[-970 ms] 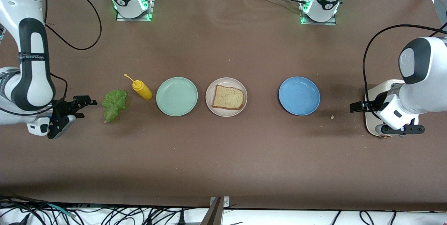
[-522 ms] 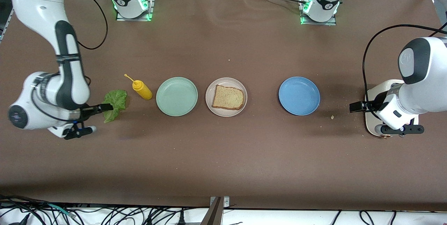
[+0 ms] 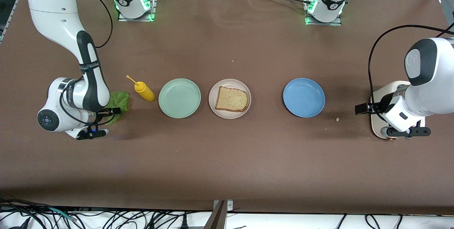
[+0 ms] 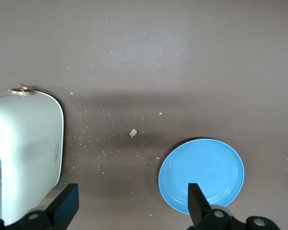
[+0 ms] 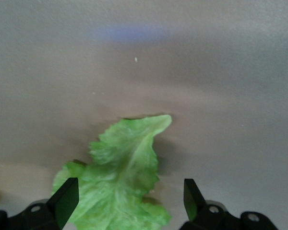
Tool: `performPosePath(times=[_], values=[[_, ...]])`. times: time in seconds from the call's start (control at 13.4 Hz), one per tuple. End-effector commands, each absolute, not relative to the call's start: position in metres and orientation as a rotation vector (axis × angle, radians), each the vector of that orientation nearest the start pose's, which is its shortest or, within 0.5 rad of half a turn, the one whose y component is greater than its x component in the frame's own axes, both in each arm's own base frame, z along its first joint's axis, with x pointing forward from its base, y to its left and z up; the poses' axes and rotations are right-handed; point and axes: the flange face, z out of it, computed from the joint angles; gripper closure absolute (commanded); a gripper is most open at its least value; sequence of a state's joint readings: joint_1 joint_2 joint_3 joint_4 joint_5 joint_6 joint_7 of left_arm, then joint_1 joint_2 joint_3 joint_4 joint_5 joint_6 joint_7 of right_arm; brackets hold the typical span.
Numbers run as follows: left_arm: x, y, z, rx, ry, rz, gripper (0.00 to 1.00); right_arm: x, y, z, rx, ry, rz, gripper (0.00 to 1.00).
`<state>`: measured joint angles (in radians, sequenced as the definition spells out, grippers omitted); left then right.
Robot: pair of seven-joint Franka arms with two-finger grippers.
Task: Make sandwich in beige plate with both arms
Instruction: 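Close the right gripper on the lettuce leaf and lift it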
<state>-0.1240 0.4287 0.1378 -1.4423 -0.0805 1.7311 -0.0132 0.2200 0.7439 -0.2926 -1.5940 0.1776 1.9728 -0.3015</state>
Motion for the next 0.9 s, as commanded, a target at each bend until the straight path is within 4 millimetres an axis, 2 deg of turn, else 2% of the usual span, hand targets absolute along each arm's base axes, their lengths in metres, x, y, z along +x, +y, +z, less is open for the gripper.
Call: performPosePath(times=[0.0,0.15,0.22,0.82], values=[[0.6675,-0.0125,0.4417,-3.124,-0.044,0.218,0.00,0.6454,-0.0187,0.1784,-3.099,-0.265,0.561,0.29],[0.6675,-0.0125,0.4417,-3.124,-0.047,0.218,0.00,0.6453,-0.0196,0.1782,-3.096,-0.262,0.560,0.86],[0.6672,-0.0133,0.4410,-3.124,-0.045,0.220,0.00,0.6451,-0.0204,0.1781,-3.093,-0.256,0.561,1.00],[0.6674,-0.0154,0.4417,-3.124,-0.042,0.218,0.00,0.6487,-0.0184,0.1847,-3.093,-0.268,0.547,1.00]])
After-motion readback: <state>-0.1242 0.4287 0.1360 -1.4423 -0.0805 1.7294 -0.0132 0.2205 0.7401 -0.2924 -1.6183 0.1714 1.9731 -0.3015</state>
